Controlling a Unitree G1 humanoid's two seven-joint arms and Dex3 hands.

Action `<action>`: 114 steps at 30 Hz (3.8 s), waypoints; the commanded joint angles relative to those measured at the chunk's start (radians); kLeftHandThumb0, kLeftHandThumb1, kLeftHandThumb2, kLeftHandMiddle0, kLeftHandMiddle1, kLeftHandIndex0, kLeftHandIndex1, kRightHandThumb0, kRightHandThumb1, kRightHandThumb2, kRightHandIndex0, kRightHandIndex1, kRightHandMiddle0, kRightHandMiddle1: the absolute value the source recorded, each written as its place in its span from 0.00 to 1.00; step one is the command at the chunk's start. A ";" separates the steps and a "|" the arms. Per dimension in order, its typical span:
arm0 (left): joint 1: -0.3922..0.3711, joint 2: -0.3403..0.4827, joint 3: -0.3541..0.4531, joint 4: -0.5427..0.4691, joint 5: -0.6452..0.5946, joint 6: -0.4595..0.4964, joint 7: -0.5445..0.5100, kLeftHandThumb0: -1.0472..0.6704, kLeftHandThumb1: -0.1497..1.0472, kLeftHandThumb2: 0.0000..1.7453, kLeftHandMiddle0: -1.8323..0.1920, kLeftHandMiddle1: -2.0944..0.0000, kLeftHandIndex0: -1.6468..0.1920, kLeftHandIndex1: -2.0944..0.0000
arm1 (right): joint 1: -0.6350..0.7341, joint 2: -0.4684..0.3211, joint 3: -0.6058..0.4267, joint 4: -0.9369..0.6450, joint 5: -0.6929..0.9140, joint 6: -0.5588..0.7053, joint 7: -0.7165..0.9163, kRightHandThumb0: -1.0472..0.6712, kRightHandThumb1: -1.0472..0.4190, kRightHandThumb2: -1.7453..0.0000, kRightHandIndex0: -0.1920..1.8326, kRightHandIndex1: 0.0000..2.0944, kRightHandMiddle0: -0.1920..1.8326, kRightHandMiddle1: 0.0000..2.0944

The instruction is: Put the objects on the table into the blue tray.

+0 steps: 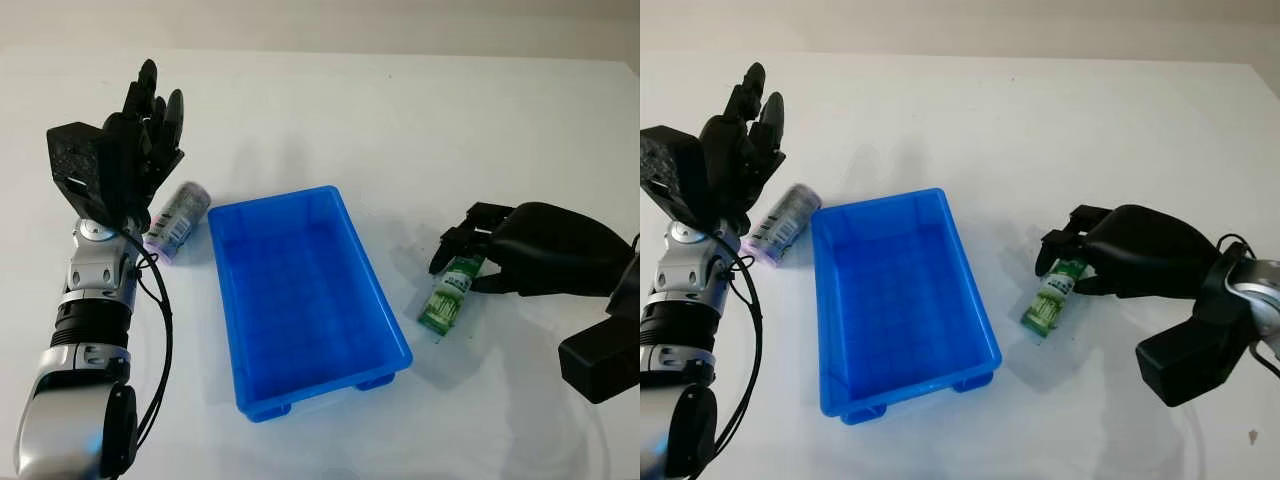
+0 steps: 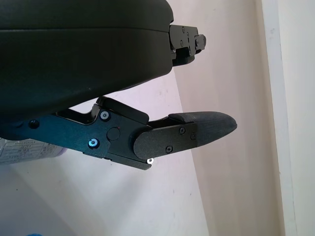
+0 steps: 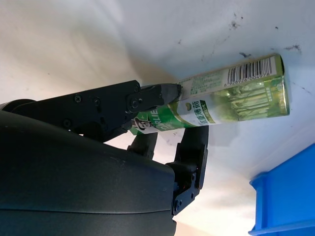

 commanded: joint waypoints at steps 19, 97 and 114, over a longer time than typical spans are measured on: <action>-0.021 0.009 -0.007 0.003 0.005 0.006 -0.002 0.25 1.00 0.34 0.94 0.97 0.93 0.97 | -0.296 0.080 0.026 0.084 -0.007 0.114 -0.065 0.54 0.10 0.97 0.32 0.59 0.40 0.41; -0.043 0.009 -0.013 0.091 0.018 -0.061 0.001 0.24 1.00 0.33 0.94 0.97 0.93 0.97 | -0.657 0.302 0.114 0.133 -0.045 0.445 -0.056 0.35 0.15 0.97 0.13 0.61 0.18 0.43; -0.041 0.011 -0.017 0.080 0.025 -0.058 0.002 0.25 1.00 0.33 0.94 0.97 0.94 0.98 | -0.481 0.322 0.184 -0.034 -0.115 0.783 0.132 0.23 0.11 0.97 0.15 0.16 0.19 0.06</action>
